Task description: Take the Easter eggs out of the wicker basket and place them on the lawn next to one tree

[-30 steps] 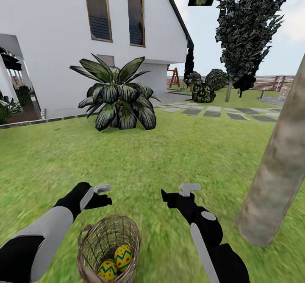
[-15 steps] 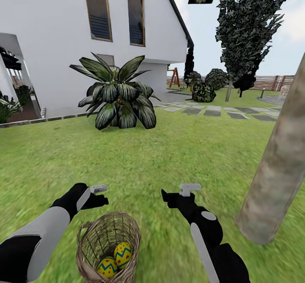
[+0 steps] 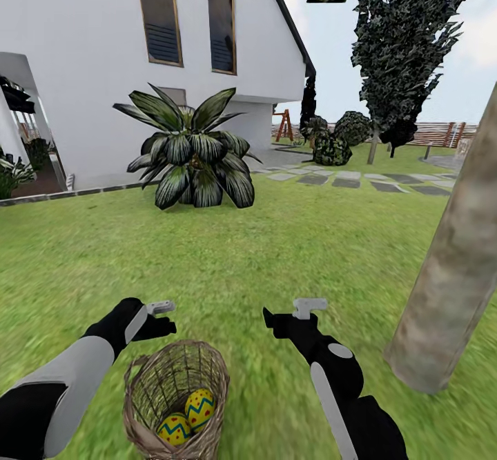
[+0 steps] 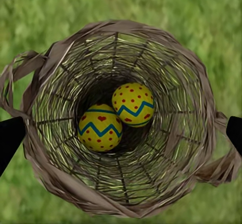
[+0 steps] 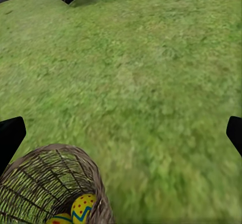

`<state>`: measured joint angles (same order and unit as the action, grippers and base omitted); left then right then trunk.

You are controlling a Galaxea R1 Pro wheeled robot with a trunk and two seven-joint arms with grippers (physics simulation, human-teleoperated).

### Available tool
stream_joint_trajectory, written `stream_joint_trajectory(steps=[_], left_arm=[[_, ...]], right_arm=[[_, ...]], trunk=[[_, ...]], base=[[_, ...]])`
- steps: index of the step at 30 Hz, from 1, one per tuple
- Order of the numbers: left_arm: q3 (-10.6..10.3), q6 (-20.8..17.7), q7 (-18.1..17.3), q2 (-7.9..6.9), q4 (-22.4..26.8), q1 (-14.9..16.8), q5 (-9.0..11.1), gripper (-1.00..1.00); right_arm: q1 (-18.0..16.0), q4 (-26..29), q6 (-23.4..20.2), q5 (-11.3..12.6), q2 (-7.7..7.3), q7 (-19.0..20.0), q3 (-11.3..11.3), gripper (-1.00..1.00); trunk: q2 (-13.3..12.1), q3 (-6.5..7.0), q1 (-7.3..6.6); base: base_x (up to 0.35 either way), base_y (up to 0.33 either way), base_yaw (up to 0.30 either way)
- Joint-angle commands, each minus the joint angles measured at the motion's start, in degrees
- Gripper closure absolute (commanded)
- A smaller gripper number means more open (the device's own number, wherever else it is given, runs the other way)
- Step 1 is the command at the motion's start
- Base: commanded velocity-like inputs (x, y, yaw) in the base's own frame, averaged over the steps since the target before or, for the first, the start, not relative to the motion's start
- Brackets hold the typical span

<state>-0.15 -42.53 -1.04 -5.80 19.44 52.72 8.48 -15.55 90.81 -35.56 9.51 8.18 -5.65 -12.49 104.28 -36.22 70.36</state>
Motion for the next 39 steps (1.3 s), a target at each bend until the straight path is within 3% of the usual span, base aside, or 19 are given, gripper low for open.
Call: stream_joint_trajectory(steps=[1, 17, 39], left_arm=[[-0.02, -0.28, -0.04, -0.01, 0.07, 0.02, 0.23, -1.0], [-0.45, -0.11, -0.01, 0.24, 0.14, 0.02, 0.22, -1.0], [-0.54, 2.87, 0.07, 0.42, 0.07, 0.02, 0.06, -1.0]], right_arm=[[-0.03, 0.07, -0.22, 0.6, 0.0, -0.59, -0.08, -1.0], [-0.03, 0.07, -0.22, 0.6, 0.0, -0.59, -0.03, -1.0], [-0.04, 0.06, -0.13, 0.6, 0.0, -0.59, 0.02, -1.0]], trunk=[[0.45, -0.25, 0.22], [6.86, -3.12, 3.74], [15.69, -7.07, 8.57]], base=[[0.0, 0.0, 0.0], [0.0, 0.0, 0.0], [0.0, 0.0, 0.0]])
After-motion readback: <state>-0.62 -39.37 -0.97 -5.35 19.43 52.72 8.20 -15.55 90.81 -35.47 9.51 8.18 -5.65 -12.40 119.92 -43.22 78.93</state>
